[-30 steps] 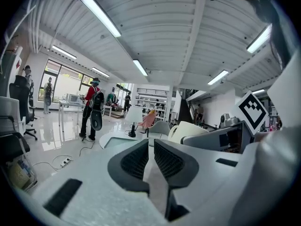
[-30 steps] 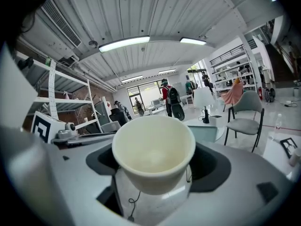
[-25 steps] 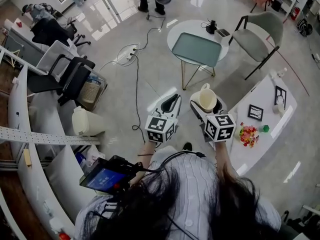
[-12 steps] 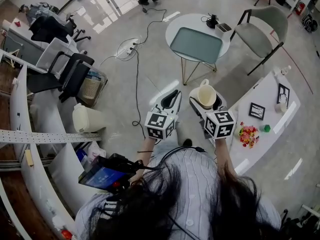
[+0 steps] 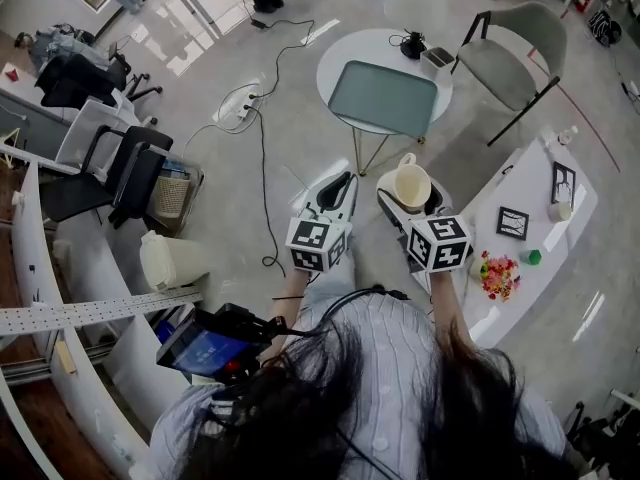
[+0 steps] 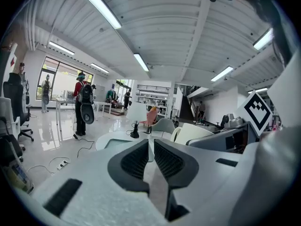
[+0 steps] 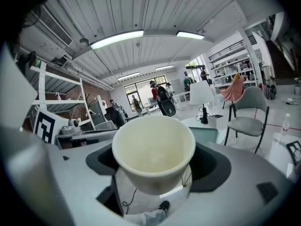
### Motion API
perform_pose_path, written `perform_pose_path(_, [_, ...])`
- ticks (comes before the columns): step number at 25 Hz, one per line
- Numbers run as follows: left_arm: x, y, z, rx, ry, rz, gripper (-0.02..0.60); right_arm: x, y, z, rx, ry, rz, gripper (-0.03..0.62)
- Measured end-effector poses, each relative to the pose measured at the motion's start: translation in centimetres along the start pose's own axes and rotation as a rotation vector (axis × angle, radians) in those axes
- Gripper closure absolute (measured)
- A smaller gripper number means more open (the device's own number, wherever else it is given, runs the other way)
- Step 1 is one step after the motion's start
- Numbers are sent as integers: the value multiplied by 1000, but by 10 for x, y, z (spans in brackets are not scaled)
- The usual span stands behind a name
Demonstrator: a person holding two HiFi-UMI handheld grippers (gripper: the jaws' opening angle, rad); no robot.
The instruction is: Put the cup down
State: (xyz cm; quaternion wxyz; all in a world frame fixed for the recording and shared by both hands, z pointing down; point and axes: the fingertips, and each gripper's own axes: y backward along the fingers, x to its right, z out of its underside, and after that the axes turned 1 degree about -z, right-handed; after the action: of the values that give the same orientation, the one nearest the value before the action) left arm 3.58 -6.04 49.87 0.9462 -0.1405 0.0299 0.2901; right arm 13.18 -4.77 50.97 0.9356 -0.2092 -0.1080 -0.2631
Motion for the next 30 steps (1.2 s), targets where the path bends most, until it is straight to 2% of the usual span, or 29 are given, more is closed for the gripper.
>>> perform_pose_path(18, [-138, -86, -39, -43, -17, 149, 535, 11, -157, -57, -10, -79, 138, 197])
perform_pose_path(30, [-182, -111, -37, -56, 12, 176, 535, 16, -198, -55, -49, -77, 185, 197])
